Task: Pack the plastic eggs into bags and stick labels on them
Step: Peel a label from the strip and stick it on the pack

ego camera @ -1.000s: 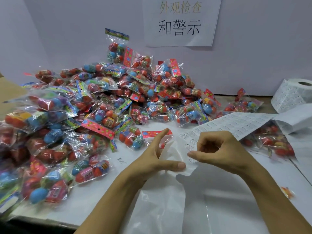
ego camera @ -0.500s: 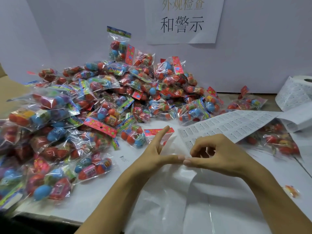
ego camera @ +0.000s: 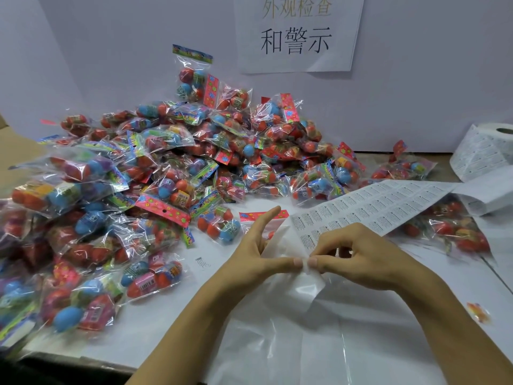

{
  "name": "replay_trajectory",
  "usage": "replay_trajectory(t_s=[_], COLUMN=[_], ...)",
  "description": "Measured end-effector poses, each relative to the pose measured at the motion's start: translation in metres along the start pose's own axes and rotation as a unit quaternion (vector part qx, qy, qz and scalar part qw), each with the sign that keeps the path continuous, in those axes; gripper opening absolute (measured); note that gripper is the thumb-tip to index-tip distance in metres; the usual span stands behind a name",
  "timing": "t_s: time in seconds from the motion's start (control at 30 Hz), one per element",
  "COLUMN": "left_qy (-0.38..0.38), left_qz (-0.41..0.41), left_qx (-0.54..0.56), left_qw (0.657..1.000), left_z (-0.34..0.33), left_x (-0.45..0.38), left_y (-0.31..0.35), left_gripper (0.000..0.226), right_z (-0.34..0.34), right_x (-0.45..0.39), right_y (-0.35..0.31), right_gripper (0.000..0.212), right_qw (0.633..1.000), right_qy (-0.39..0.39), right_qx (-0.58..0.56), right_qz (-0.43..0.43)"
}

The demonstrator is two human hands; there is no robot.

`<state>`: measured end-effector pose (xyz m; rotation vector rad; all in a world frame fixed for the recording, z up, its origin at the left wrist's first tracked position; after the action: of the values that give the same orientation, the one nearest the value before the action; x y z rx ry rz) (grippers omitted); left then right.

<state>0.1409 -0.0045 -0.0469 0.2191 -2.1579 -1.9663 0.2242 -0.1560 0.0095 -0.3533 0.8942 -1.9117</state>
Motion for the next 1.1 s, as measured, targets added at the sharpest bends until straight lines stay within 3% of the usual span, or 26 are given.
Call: replay_trajectory(t_s=[0.2,0.37,0.47,0.6,0.67,0.77,0.83,0.93,1.1], left_qy=[0.014,0.022,0.028,-0.008,-0.041,-0.074,-0.029,0.04,0.038], left_qz=[-0.007,-0.022,-0.043,-0.073,-0.092,-0.127,-0.134,-0.094,-0.029], left_qx=[-0.016,-0.029,-0.05,-0.188,-0.246,-0.322,-0.281,-0.136,0.01], left_qw=[1.0,0.999,0.997,0.979,0.964,0.935,0.95,0.985,0.999], left_z=[0.001,0.001,0.001,-0.006,-0.013,-0.024,-0.023,-0.013,-0.01], left_x=[0.0,-0.001,0.002,0.006,0.005,0.006,0.005,0.001,0.0], left_y=[0.002,0.003,0.005,0.006,0.001,-0.006,-0.005,0.001,0.008], left_gripper=[0.094,0.095,0.087,0.04,0.026,0.028,0.028,0.025,0.045], right_z=[0.0,0.005,0.021,0.045,0.044,0.036,0.03,0.019,-0.001], right_x=[-0.001,-0.002,-0.002,0.005,0.005,0.002,0.001,0.0,-0.004], right_y=[0.004,0.01,0.016,0.027,0.028,0.027,0.024,0.016,0.003], right_gripper=[0.03,0.027,0.025,0.026,0.028,0.031,0.025,0.02,0.014], right_qw=[0.999,0.996,0.984,0.918,0.914,0.93,0.935,0.941,0.956], right_qy=[0.014,0.052,0.164,0.359,0.369,0.355,0.351,0.337,0.281], right_qx=[0.021,0.035,-0.005,-0.151,-0.15,-0.065,-0.01,0.028,0.067], right_qz=[-0.031,-0.055,-0.068,-0.075,-0.08,-0.073,-0.052,-0.003,0.058])
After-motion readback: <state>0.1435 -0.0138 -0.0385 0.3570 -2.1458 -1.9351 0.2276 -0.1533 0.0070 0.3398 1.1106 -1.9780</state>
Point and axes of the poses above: each hand's wrist, its own x-axis away from the middle knuckle, its own z-axis out of the back of the hand, y = z × x, the point moved 5 cm from there along -x, towards the middle knuckle, and after that the axes turned 4 degrees about y, right-handed, at the moved point
